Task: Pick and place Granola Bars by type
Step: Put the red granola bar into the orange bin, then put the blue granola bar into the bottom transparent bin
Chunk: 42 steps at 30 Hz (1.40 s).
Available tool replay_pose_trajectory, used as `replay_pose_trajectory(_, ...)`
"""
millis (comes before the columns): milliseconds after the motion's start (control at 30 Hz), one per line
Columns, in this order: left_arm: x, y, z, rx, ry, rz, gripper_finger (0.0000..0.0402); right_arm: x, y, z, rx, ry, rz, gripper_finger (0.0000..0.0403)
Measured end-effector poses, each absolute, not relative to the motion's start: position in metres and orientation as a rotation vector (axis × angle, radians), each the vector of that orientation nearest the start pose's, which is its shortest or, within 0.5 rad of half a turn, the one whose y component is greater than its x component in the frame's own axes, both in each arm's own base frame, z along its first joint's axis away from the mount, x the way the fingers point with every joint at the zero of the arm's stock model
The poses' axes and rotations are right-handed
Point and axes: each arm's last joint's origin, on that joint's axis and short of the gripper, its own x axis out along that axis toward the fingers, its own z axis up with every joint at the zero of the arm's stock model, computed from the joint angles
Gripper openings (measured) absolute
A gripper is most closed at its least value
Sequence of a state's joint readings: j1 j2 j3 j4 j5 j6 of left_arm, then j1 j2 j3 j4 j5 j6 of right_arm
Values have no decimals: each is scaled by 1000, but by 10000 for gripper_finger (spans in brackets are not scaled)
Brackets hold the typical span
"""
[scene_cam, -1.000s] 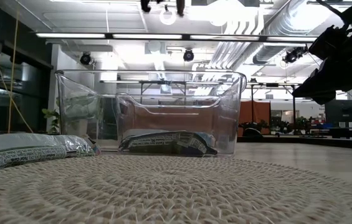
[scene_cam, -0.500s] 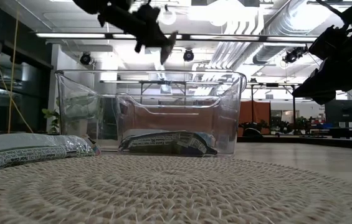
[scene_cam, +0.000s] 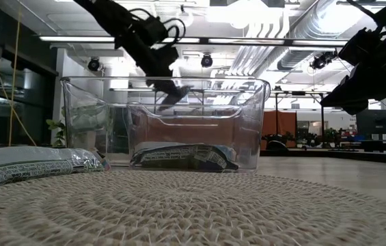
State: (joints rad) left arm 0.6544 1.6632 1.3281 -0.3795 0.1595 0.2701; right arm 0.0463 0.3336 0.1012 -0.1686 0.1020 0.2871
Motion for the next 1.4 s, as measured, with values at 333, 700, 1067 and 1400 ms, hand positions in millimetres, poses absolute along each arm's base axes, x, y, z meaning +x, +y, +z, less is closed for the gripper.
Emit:
replay_pose_trajectory(333, 296, 224, 245, 60, 958, 345, 60, 112, 2, 154, 253, 389, -111, 0)
replay_pose_trajectory(700, 299, 221, 244, 104, 945, 258, 60, 112, 2, 154, 253, 389, -111, 0)
replay_pose_trajectory(1067, 301, 219, 245, 107, 935, 246, 117, 112, 2, 154, 253, 389, -111, 0)
replay_pose_trajectory(1400, 299, 213, 257, 133, 912, 262, 190, 112, 2, 154, 254, 389, -111, 0)
